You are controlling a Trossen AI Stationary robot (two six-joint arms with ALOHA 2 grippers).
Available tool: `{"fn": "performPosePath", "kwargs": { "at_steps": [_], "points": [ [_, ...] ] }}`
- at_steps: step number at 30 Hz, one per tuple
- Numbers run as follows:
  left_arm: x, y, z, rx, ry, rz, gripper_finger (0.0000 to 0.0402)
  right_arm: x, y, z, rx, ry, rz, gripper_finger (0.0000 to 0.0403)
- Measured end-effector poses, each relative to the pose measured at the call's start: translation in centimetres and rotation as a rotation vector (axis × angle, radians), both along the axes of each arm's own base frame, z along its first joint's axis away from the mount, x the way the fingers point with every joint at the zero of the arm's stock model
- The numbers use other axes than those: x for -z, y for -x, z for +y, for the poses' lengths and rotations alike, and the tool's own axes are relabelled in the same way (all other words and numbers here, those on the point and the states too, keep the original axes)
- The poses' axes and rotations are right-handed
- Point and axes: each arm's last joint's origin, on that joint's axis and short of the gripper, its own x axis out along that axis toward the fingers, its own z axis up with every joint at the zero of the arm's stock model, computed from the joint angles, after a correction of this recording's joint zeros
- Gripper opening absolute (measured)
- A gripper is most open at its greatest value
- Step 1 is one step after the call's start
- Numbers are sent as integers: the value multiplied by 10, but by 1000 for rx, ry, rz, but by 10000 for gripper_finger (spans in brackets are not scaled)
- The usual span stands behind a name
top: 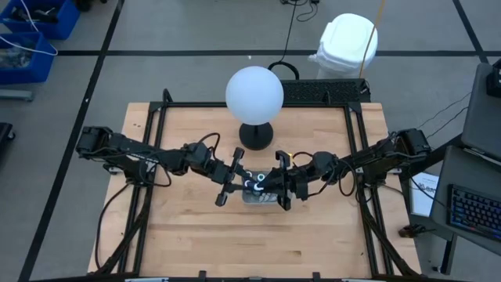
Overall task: Pick & Place food coloring
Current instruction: Put the small blue food coloring bottle into the gray bin
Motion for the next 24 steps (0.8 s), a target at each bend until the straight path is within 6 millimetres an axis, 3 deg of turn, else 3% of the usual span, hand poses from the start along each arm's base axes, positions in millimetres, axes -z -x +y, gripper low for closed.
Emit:
{"fn": "performPosePath", "kwargs": {
  "at_steps": [13, 24],
  "points": [
    [1, 0, 0, 1, -1, 13, 143, 2, -1, 1, 38, -12, 27, 46],
    [-6, 8, -3, 16, -35, 6, 117, 0, 5, 25, 92, 68, -14, 46]
  ]
}}
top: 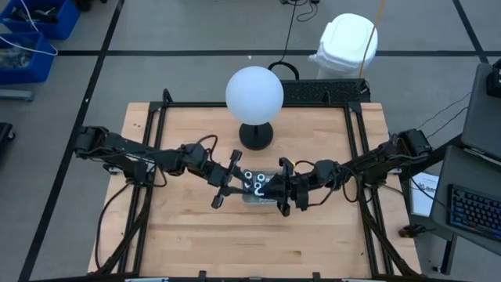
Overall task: Pick & Place food coloring
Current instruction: Put the small blue food coloring bottle into the gray bin
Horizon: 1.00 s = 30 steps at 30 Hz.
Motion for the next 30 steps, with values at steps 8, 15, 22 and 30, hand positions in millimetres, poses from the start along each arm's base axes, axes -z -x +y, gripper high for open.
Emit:
{"fn": "performPosePath", "kwargs": {
  "at_steps": [8, 15, 22, 30],
  "points": [
    [-7, 5, -5, 78, -10, -36, 125, -3, 3, 9, 13, 55, -49, 46],
    [-6, 5, -6, 76, -37, -43, 150, -4, 3, 7, 10, 44, -57, 46],
    [-9, 6, -6, 76, -54, -88, 196, -6, 3, 4, 21, 44, -82, 46],
    [-17, 8, -7, 107, -76, -186, 218, -8, 3, -3, -53, 70, -117, 46]
  ]
}}
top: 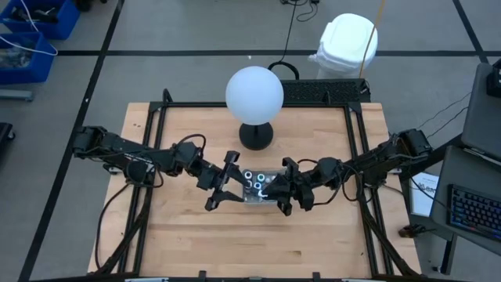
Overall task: Pick & Place food coloring
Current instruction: Put the small blue food coloring bottle into the gray bin
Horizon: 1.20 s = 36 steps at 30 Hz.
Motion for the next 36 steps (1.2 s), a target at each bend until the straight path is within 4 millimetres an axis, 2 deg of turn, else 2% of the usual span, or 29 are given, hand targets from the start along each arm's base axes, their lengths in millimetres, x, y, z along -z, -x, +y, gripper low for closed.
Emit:
{"fn": "performPosePath", "kwargs": {
  "at_steps": [12, 22, 36],
  "points": [
    [2, -1, 2, -54, 7, 19, 196, -1, 0, -4, -68, 9, -8, 45],
    [15, -5, 6, -237, -4, 153, 184, 4, -5, -12, 57, -109, 84, 45],
    [18, -5, 7, -248, -48, 168, 184, 10, -7, -14, 126, -125, 150, 45]
  ]
}}
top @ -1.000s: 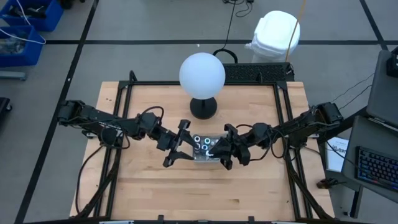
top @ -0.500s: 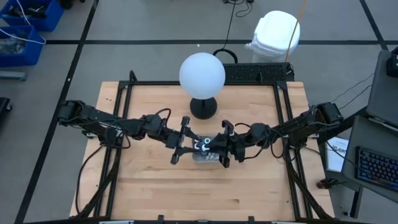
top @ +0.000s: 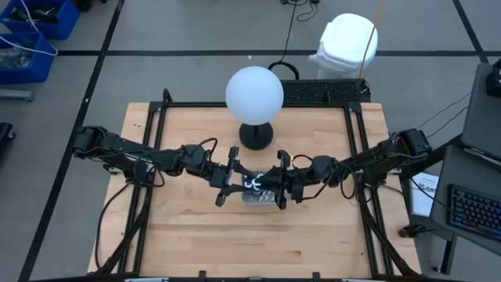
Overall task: Pick & Place food coloring
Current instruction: Put the small blue food coloring bottle into the gray bin
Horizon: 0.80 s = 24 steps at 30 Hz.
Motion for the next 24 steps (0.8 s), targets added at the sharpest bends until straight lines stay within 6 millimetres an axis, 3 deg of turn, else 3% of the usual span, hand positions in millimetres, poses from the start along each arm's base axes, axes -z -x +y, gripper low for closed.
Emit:
{"fn": "performPosePath", "kwargs": {
  "at_steps": [13, 21, 24],
  "points": [
    [2, 0, 1, -30, -16, 21, 179, 1, 0, 0, 5, 0, 11, 45],
    [4, 0, 1, -32, -27, 36, 79, 2, 0, 1, 4, 0, 17, 45],
    [5, 0, 0, -28, -30, 39, 67, 2, 0, 1, 3, 1, 20, 45]
  ]
}}
